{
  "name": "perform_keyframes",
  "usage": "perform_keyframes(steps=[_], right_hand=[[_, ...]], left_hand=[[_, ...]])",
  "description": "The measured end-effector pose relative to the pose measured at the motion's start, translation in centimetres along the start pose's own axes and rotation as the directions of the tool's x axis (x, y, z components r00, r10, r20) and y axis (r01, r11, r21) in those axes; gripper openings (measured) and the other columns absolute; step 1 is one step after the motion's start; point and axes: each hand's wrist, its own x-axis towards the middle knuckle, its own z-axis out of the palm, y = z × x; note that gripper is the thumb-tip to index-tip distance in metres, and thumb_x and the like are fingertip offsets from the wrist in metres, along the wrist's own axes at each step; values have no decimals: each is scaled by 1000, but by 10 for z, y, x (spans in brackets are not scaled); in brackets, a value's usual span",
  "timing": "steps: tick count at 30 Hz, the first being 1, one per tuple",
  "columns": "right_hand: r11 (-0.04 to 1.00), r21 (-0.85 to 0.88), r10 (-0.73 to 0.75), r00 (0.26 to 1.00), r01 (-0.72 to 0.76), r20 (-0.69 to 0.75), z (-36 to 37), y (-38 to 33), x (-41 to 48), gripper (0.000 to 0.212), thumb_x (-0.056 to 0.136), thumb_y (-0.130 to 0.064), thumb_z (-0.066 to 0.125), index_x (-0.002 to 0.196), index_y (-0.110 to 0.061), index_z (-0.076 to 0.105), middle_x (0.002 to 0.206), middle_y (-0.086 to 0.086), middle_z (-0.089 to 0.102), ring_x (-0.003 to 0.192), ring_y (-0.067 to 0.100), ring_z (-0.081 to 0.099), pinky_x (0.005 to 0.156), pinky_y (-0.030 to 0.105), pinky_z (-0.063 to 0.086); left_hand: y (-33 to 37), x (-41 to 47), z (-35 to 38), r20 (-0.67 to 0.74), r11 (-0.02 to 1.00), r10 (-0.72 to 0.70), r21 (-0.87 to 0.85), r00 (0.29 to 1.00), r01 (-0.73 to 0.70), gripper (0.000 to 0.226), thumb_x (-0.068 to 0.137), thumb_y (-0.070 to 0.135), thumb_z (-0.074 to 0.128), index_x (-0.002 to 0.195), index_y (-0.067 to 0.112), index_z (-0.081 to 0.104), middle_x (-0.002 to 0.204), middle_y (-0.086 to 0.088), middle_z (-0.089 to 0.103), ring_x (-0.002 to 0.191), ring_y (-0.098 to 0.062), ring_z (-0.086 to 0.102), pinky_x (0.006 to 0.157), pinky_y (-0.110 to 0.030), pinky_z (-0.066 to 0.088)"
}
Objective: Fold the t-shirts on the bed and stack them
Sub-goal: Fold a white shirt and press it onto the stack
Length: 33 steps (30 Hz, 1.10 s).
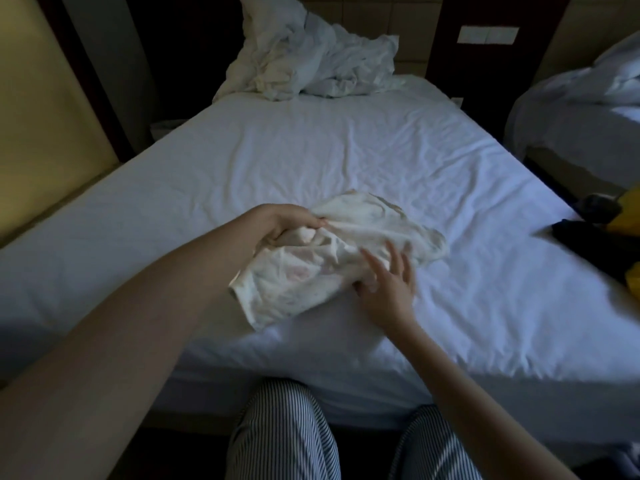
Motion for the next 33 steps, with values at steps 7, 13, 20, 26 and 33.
perform_keyframes(steps=[7,13,20,26,33], right_hand=[[-38,824,731,546,-565,408,-12,-65,6,87,76,-28,75,140,-20,16,140,14,30,117,32,46,93,40,46],[-320,704,349,612,-634,709,-20,-69,12,55,72,-31,76,120,-12,57,99,4,62,91,19,59,86,26,46],[106,842,283,828,-529,484,-69,-62,39,20,93,-24,54,83,-8,60,59,4,68,53,15,66,56,29,56],[380,794,262,878,-475,400,-106,-53,84,19,91,-25,59,88,-6,62,88,9,65,79,19,63,74,34,53],[443,798,269,909,-410,318,-128,-64,124,15,89,-38,58,86,-23,59,110,-6,56,103,13,50,107,34,25]], left_hand=[[9,-42,10,-8,931,111,-350,994,-106,35,91,42,57,103,9,65,100,-11,70,95,-24,65,87,-36,52],[23,-72,1,-166,806,279,-494,946,-324,25,96,34,51,104,13,62,90,-5,69,80,-12,66,65,-21,56],[12,-100,-48,-312,812,240,-454,919,-366,66,88,27,64,145,26,31,105,-8,62,90,-21,63,81,-33,51],[8,-99,-75,-341,797,75,-544,937,-262,24,88,31,64,74,12,62,58,-2,64,50,-14,61,63,-26,53],[58,-103,-80,-544,683,363,-397,756,-613,32,95,25,55,125,13,51,111,-2,58,109,-21,53,95,-33,44]])
